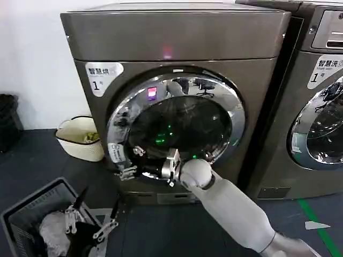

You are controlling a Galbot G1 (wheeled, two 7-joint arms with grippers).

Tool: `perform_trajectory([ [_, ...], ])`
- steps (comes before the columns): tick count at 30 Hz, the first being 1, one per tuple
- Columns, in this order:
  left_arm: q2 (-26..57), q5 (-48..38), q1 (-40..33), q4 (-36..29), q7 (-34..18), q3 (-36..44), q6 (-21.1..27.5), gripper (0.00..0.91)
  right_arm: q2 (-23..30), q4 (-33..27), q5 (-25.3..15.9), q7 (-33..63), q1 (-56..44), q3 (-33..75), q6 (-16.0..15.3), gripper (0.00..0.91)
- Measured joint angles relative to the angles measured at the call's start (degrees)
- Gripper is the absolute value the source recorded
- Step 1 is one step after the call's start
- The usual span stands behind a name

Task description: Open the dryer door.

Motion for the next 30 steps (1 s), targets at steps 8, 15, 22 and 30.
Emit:
perform_trajectory([
  [8,1.66,-4.93,-1.78,1.96,1.05,-6.07,1.01,0.907,-3.90,3.89,1.82,-2.35,-1.37,-0.03,-0.33,0.907],
  [15,3.62,-9.47,-3.39,3.81,1.52,-11.93,1.13,0.907,-7.19,7.95,3.17,-3.78,-2.77,-0.14,-0.42,0.907],
  [22,5.70,-10.57,-4.72,5.59,1.55,-15.43,1.14,0.907,-10.40,12.86,4.16,-5.50,-4.75,0.37,-0.69,0.907],
  [30,9.01,-13.39,-7.20,7.39,4.10,-14.25,1.83,0.907,-14.89,18.84,4.19,-10.29,-7.54,2.36,-0.67,0.907],
])
